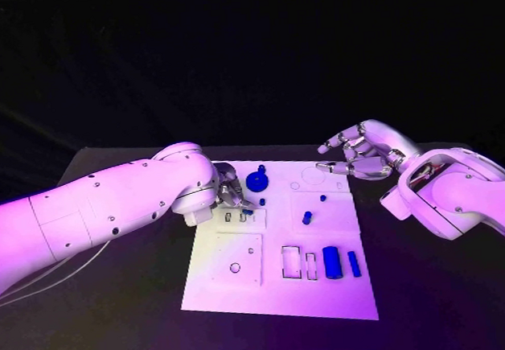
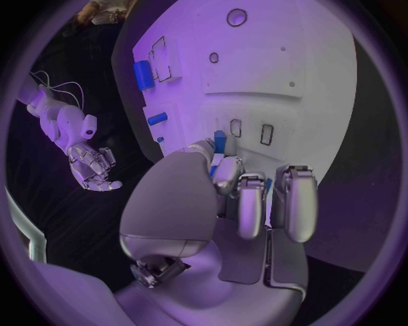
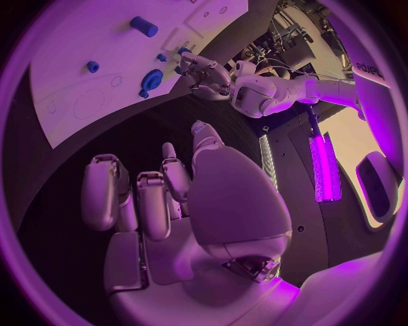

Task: Assemble the parts on the task board

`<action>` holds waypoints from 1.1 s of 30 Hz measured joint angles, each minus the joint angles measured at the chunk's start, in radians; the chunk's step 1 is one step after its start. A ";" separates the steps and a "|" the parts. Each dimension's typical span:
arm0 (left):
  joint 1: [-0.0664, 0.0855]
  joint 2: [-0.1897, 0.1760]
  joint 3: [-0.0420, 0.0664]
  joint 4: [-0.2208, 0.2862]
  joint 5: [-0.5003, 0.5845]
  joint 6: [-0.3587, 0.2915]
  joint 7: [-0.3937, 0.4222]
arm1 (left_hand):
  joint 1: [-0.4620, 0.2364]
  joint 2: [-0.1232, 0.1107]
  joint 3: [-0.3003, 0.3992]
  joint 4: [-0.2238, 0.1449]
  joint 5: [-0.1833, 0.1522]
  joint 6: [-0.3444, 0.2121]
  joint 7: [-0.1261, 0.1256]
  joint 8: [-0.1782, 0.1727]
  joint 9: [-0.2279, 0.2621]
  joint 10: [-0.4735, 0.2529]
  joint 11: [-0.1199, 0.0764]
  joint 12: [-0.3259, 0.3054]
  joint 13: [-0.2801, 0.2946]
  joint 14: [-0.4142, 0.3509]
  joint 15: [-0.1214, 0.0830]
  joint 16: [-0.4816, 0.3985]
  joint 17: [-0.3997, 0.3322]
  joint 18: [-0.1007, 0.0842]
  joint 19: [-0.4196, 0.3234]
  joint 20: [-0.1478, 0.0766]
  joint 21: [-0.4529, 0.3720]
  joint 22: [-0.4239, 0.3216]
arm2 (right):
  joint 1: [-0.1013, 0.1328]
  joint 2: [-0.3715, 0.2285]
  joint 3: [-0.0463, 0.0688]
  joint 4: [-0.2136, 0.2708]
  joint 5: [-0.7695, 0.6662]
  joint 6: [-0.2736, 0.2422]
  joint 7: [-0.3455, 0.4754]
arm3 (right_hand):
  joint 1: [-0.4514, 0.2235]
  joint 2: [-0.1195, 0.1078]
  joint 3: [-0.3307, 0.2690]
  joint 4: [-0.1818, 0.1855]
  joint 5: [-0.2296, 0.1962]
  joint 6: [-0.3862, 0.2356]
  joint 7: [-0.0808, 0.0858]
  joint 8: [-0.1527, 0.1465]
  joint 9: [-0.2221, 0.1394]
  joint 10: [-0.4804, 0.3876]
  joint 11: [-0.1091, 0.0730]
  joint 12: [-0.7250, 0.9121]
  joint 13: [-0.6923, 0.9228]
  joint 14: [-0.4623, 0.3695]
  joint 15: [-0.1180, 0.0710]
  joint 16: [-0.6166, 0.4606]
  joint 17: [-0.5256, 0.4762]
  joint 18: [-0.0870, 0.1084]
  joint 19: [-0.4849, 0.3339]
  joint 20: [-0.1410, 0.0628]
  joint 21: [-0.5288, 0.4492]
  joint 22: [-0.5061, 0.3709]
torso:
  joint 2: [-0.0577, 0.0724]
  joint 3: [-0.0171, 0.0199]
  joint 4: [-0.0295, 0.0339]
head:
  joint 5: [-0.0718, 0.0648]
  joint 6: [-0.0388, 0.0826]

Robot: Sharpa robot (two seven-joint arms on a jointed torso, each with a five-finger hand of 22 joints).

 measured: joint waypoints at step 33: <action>-0.025 -0.061 0.000 0.080 -0.086 -0.062 0.009 | -0.070 -0.102 0.150 -0.019 -0.004 -0.003 0.004 0.041 0.080 0.023 -0.001 0.001 0.010 0.000 0.000 0.000 0.001 -0.016 0.000 0.000 0.004 0.000 | -0.006 0.002 -0.001 -0.003 -0.009 0.005 -0.004 | 0.000 0.000 0.000 0.000 0.004 0.000 0.000 0.004 -0.001 0.000 0.000 0.000 0.000 0.000 0.000 0.000 0.000 0.000 0.000 0.000 0.000 0.001 | 0.002 -0.0004 -0.0017 | 0.015 -0.004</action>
